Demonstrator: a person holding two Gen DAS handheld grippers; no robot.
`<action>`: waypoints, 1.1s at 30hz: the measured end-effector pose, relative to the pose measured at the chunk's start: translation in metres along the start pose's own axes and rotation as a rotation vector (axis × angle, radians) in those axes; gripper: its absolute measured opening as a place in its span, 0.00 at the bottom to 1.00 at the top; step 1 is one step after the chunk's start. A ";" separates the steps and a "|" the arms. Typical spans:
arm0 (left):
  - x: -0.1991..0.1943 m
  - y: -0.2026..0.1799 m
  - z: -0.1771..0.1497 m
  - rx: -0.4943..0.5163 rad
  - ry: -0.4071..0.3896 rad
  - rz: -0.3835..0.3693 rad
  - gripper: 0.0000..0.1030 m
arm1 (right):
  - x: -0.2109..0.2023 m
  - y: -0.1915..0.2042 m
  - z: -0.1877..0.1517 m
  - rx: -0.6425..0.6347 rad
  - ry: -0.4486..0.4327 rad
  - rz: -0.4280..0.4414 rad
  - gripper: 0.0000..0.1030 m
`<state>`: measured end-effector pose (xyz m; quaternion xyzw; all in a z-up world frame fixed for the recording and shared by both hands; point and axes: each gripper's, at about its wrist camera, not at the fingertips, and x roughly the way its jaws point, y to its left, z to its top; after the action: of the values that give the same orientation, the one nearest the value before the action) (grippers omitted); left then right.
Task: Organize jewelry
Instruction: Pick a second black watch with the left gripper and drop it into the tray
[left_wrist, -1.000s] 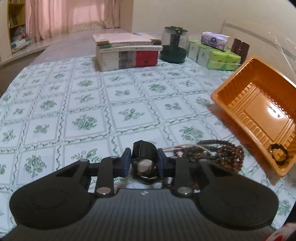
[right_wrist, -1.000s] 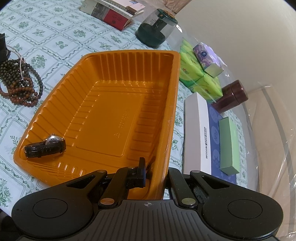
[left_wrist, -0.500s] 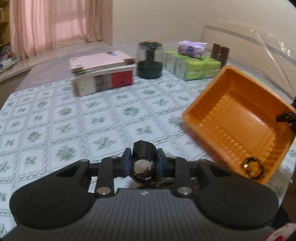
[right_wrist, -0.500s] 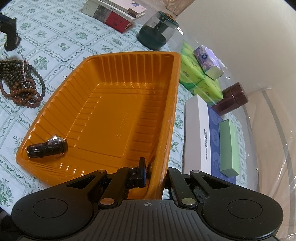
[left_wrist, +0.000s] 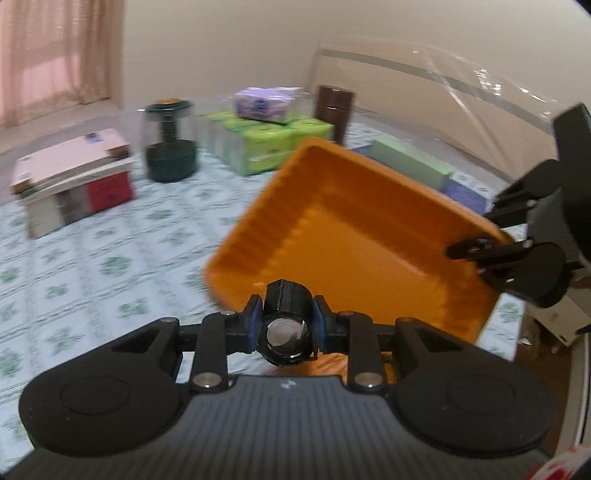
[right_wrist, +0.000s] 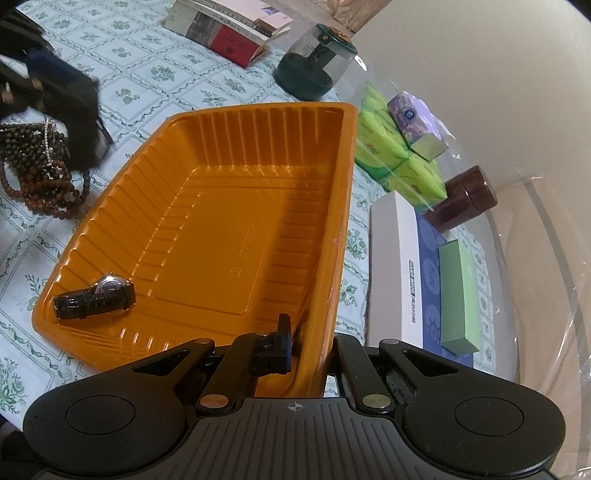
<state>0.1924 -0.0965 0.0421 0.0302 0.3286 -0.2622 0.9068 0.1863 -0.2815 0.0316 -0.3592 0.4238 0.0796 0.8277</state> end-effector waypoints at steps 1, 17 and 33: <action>0.004 -0.006 0.001 0.006 0.001 -0.016 0.25 | 0.000 0.000 0.000 -0.001 -0.001 0.000 0.05; 0.054 -0.041 -0.006 0.016 0.079 -0.066 0.25 | 0.002 0.000 0.000 0.003 0.000 0.004 0.05; 0.006 0.005 -0.031 -0.013 0.073 0.107 0.38 | 0.000 0.000 -0.001 0.010 -0.005 0.005 0.05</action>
<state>0.1805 -0.0878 0.0135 0.0512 0.3611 -0.2101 0.9071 0.1857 -0.2826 0.0308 -0.3536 0.4231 0.0806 0.8303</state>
